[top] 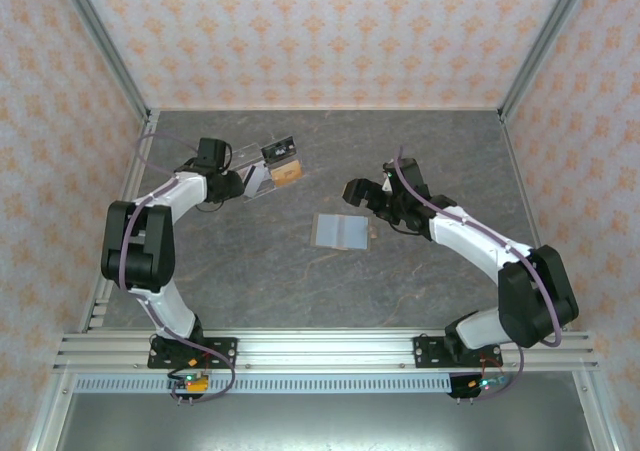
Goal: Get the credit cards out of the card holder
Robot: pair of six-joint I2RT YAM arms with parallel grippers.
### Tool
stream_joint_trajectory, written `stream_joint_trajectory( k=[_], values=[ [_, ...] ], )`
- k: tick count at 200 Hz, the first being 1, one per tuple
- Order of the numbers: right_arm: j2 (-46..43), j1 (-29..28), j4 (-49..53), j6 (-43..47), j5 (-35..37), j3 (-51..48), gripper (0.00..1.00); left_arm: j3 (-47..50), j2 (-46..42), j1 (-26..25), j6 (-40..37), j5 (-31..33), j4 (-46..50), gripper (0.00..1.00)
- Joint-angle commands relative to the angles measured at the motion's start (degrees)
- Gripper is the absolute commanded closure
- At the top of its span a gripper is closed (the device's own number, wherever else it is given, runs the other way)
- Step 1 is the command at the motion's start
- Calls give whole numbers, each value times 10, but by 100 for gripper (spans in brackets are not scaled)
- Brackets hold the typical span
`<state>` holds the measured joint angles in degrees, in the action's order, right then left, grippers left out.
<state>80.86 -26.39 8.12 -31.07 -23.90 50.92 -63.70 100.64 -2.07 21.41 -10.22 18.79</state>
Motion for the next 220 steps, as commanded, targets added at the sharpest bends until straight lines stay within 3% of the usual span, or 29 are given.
stream_joint_trajectory(
  k=[1,118,220],
  values=[
    [2,-3,-4,-4,15,16,1,-19,11,7,13,-7,-6,66],
    [3,-4,0,-2,22,20,1,0,26,-9,17,-26,1,70],
    [-4,-4,-2,-3,23,12,1,83,-80,-78,59,4,18,69]
  ],
)
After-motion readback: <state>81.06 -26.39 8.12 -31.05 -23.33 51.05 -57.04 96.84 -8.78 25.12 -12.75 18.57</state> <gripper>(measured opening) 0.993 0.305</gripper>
